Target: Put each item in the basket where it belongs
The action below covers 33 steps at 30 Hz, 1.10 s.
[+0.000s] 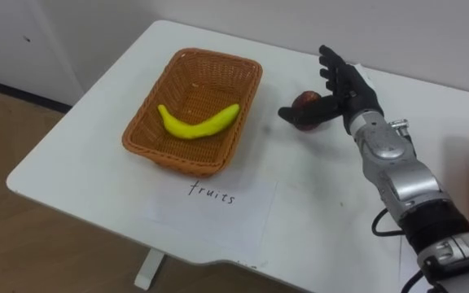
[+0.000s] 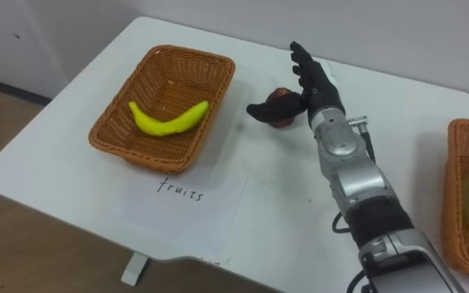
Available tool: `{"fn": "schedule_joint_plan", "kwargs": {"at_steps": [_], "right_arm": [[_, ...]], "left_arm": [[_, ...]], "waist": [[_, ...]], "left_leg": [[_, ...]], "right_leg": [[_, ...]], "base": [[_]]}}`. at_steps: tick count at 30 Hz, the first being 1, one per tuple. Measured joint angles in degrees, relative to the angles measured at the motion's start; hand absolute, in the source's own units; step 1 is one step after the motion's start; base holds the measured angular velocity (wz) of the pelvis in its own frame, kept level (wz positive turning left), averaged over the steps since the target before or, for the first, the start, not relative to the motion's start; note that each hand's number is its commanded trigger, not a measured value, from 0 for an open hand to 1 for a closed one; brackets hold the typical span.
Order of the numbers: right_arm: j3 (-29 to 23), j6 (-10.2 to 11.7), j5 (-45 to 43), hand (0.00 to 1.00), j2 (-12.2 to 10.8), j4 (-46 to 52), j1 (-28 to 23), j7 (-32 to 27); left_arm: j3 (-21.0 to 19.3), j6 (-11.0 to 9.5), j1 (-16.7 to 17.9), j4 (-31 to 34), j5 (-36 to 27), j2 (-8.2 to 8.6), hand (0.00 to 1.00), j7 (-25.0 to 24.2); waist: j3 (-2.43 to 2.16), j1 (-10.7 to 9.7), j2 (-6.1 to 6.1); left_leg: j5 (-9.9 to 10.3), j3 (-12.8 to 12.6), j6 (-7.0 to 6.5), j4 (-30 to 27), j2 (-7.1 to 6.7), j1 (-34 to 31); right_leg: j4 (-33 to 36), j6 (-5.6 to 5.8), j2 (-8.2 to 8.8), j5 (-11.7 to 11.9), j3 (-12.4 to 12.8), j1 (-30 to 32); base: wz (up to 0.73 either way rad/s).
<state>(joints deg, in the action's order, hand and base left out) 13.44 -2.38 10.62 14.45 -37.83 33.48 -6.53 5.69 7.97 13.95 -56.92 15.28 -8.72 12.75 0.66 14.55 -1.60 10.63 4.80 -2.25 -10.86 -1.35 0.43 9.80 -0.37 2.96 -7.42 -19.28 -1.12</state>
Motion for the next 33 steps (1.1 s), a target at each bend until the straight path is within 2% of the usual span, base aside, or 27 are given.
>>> {"fn": "schedule_joint_plan", "kwargs": {"at_steps": [5,19,33], "right_arm": [[0.02,0.00,0.00,0.00,0.00,0.00,0.00,-0.59],[0.04,0.00,-2.20,0.00,0.01,-0.31,0.00,-0.80],[0.02,0.05,-7.34,0.00,0.57,-4.98,0.03,-0.65]], "left_arm": [[0.07,-0.01,0.13,0.01,-0.05,0.00,0.00,-1.22],[0.11,0.06,0.11,-0.05,-0.02,0.02,0.00,-2.17],[0.14,0.20,0.11,-0.27,-0.01,0.35,0.00,-3.20]], "waist": [[0.22,-0.05,-0.37],[0.24,-0.10,-0.25],[0.24,0.07,-0.01]], "left_leg": [[0.00,0.17,-0.01,-0.02,-0.16,-0.04],[-0.04,0.41,-0.08,0.01,-0.25,-0.23],[-0.06,0.00,-0.10,-0.61,-0.27,-1.77]], "right_leg": [[0.00,0.00,-0.02,0.00,-0.10,0.01],[-0.03,0.06,0.04,-0.03,-0.29,0.03],[0.11,0.06,0.06,-0.03,0.18,1.17]], "base": [[0.00],[0.01],[-0.01]]}}
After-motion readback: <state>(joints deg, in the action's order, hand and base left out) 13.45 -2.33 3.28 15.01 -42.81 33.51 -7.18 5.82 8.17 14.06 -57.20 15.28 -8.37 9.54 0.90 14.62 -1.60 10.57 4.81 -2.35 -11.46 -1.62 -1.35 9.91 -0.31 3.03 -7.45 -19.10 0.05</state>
